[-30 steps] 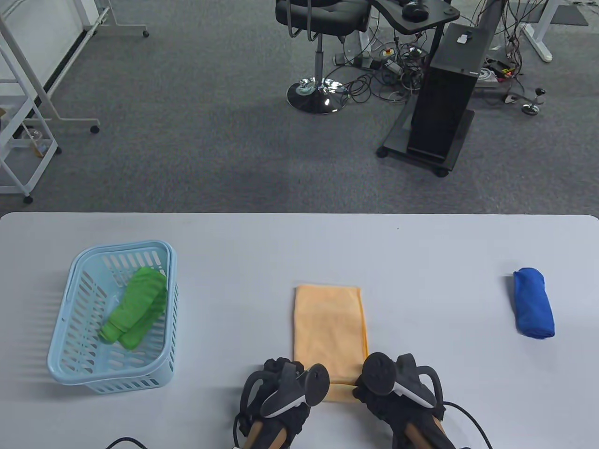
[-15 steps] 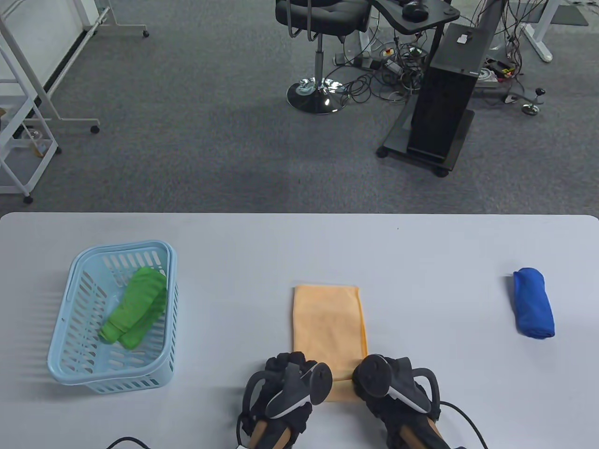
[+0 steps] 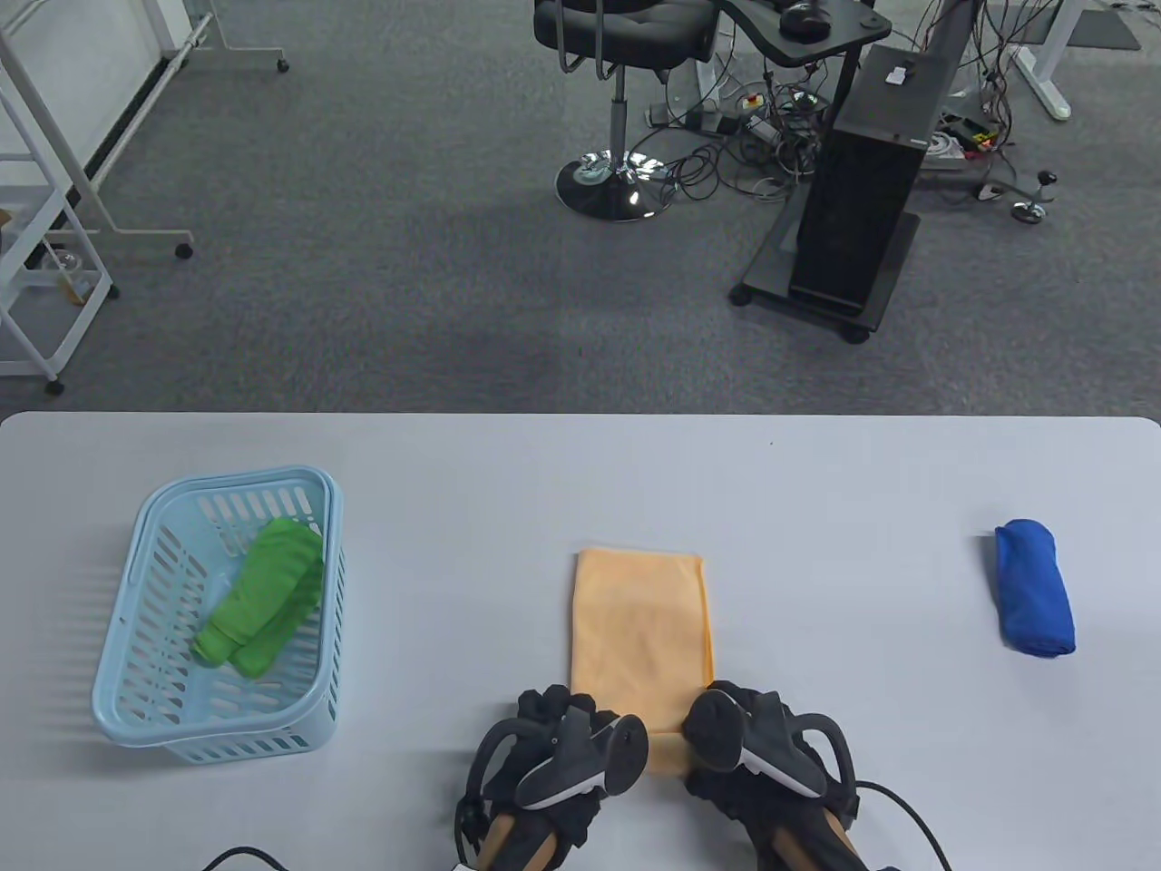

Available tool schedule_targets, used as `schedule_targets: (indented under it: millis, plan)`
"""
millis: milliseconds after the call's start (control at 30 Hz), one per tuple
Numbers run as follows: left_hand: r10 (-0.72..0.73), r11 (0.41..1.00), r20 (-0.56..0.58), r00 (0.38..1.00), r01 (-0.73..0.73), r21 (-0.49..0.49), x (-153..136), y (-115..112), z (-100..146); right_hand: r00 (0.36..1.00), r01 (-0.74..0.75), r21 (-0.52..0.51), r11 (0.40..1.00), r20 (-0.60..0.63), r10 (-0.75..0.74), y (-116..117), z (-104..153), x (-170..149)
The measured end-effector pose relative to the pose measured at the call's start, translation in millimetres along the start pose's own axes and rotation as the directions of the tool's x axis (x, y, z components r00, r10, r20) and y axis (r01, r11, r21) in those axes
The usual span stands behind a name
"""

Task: Roll rectangular towel into towel roll

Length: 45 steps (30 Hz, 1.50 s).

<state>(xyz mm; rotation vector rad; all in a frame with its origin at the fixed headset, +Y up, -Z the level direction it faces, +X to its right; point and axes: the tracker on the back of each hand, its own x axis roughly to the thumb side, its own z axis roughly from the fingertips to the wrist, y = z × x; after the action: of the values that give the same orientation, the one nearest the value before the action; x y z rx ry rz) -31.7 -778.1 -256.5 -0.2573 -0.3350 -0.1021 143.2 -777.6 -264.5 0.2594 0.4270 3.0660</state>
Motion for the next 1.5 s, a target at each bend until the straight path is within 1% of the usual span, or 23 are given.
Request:
schedule_targets:
  millis: [33,100,267,333,400,467,500,567,633,667,733,767,800,833,900,967,1033,1100,1133,1233,1333,1400,1500]
  plan:
    - [0.025,0.999,0.003,1.0,-0.026,0.039,0,1,0,1.0,0.013,-0.024,1.0,0.0,-0.013,0,0,1]
    - [0.038,0.998,-0.012,0.999,-0.037,0.052,-3,3,1,1.0,0.029,-0.054,0.998,0.006,-0.029,-1,0,3]
    - [0.161,0.984,-0.008,0.987,-0.16,0.082,-15,7,3,0.997,0.073,-0.02,0.997,0.022,-0.072,-2,-1,-4]
    - [0.227,0.971,0.002,0.974,-0.226,0.083,-19,10,5,0.997,0.067,0.001,0.998,0.025,-0.067,-2,1,-5]
    - [0.256,0.962,-0.005,0.967,-0.254,0.098,-20,13,5,0.998,0.067,0.005,0.998,0.021,-0.067,-4,1,-7]
    - [0.233,0.971,-0.027,0.972,-0.231,0.066,-19,13,4,0.995,0.095,0.007,0.995,0.018,-0.095,-5,0,-8]
    - [0.198,0.98,-0.043,0.979,-0.197,0.032,-16,10,3,0.996,0.094,-0.006,0.996,0.008,-0.094,-5,1,-9]
    - [0.154,0.988,-0.061,0.986,-0.154,0.01,-13,7,1,0.995,0.098,-0.044,0.994,0.012,-0.097,-6,1,-11]
    - [0.155,0.988,-0.072,0.985,-0.154,0.027,-12,6,2,0.982,0.18,-0.056,0.982,0.061,-0.177,-8,1,-13]
    - [0.154,0.988,-0.085,0.984,-0.15,0.042,-12,5,3,0.973,0.226,-0.075,0.971,0.06,-0.222,-7,0,-13]
    - [0.133,0.988,-0.089,0.987,-0.125,0.091,-12,8,4,0.981,0.191,-0.067,0.979,0.057,-0.187,-6,0,-12]
    - [0.118,0.987,-0.11,0.987,-0.104,0.123,-12,9,4,0.986,0.16,-0.089,0.983,0.052,-0.156,-6,1,-11]
    - [0.078,0.988,-0.113,0.991,-0.062,0.14,-10,9,4,0.99,0.136,-0.124,0.983,0.054,-0.13,-5,1,-10]
    - [0.064,0.99,-0.103,0.993,-0.051,0.13,-8,9,3,0.991,0.126,-0.127,0.984,0.052,-0.12,-5,1,-9]
    - [0.052,0.992,-0.074,0.996,-0.044,0.115,-5,10,4,0.995,0.093,-0.102,0.99,0.044,-0.089,-6,2,-8]
    - [0.06,0.992,-0.064,0.996,-0.053,0.111,-7,10,6,0.998,0.063,-0.114,0.992,0.033,-0.059,-7,3,-10]
    - [0.1,0.991,-0.074,0.992,-0.093,0.093,-11,11,8,0.997,0.073,-0.076,0.994,0.037,-0.07,-8,4,-13]
    - [0.102,0.994,-0.073,0.992,-0.099,0.045,-12,10,7,0.996,0.083,-0.028,0.996,0.032,-0.082,-6,3,-15]
    - [0.085,0.996,-0.07,0.994,-0.083,0.028,-12,9,6,0.997,0.072,-0.002,0.997,0.028,-0.072,-5,3,-16]
    - [0.014,1.0,-0.088,0.996,-0.013,0.007,-10,7,3,0.998,0.054,0.01,0.998,0.01,-0.055,-3,1,-15]
    - [0.074,0.996,-0.081,0.994,-0.071,0.049,-12,6,1,0.996,0.093,-0.034,0.995,0.015,-0.093,-2,0,-15]
    - [0.145,0.989,-0.098,0.985,-0.142,0.041,-15,5,2,0.995,0.1,-0.032,0.995,0.011,-0.099,-2,0,-15]
    - [0.179,0.984,-0.097,0.979,-0.176,0.038,-18,6,4,0.993,0.113,-0.032,0.993,0.018,-0.112,-4,1,-16]
